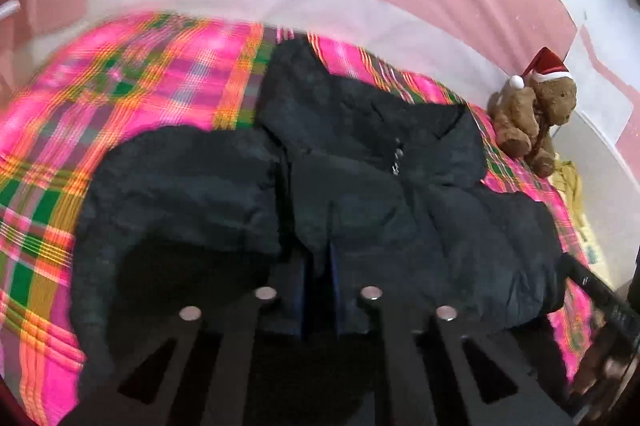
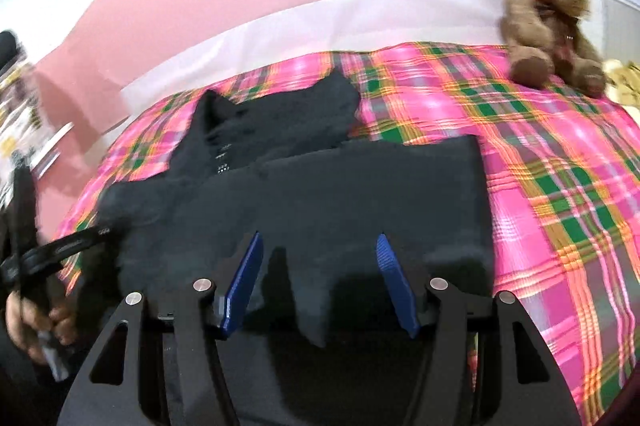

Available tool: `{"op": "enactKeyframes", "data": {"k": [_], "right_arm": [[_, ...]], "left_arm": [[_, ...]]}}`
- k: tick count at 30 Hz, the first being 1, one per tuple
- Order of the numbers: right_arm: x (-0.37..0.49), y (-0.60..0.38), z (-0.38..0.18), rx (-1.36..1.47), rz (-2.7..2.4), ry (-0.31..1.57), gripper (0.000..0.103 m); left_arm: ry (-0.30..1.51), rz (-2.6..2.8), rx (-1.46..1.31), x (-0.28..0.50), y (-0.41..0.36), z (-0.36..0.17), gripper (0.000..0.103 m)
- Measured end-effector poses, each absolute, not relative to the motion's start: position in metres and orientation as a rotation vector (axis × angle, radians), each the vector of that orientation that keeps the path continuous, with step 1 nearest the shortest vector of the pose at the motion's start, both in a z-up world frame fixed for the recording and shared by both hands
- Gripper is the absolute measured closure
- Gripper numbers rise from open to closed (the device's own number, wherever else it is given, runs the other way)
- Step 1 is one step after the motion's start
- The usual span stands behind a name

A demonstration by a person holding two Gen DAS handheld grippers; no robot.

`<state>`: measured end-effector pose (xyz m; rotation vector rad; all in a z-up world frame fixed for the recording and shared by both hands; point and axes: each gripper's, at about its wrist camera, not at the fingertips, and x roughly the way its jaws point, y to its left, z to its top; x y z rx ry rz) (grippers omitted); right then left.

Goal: Fold large clothes

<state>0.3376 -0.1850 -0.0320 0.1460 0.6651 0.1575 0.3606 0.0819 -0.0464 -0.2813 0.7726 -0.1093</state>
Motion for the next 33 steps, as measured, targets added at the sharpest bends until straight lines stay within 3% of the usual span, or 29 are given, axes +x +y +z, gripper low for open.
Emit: {"op": "enactKeyframes", "data": {"k": [1,3,5,15,21,24,28,33], "right_arm": [[0.340,-0.189,-0.033,0.152,0.142,0.661,0.046],[0.349,-0.196,-0.040,0.153,0.107,0.667,0.060],[0.359,-0.197,-0.052,0.151,0.087,0.697,0.064],[0.379,-0.192,-0.096,0.099,0.062,0.766,0.067],[0.367,-0.201,-0.074,0.114,0.061,0.745,0.067],[0.358,-0.214,-0.049,0.143,0.068,0.677,0.067],[0.379,-0.219,-0.036,0.109,0.046,0.666,0.067],[0.419,-0.220,-0.062,0.059,-0.025,0.745,0.067]], "left_arm": [[0.763,-0.080,-0.264,0.356,0.086,-0.045,0.093],[0.775,-0.048,-0.280,0.354,0.101,-0.051,0.093],[0.797,-0.032,-0.305,0.355,0.112,-0.060,0.093],[0.790,-0.049,-0.248,0.359,0.100,-0.085,0.091],[0.818,-0.047,-0.247,0.348,0.103,-0.065,0.087],[0.784,-0.056,-0.254,0.331,0.111,-0.046,0.080],[0.676,-0.067,-0.272,0.329,0.113,-0.016,0.062],[0.757,-0.073,-0.217,0.386,0.093,-0.040,0.061]]}}
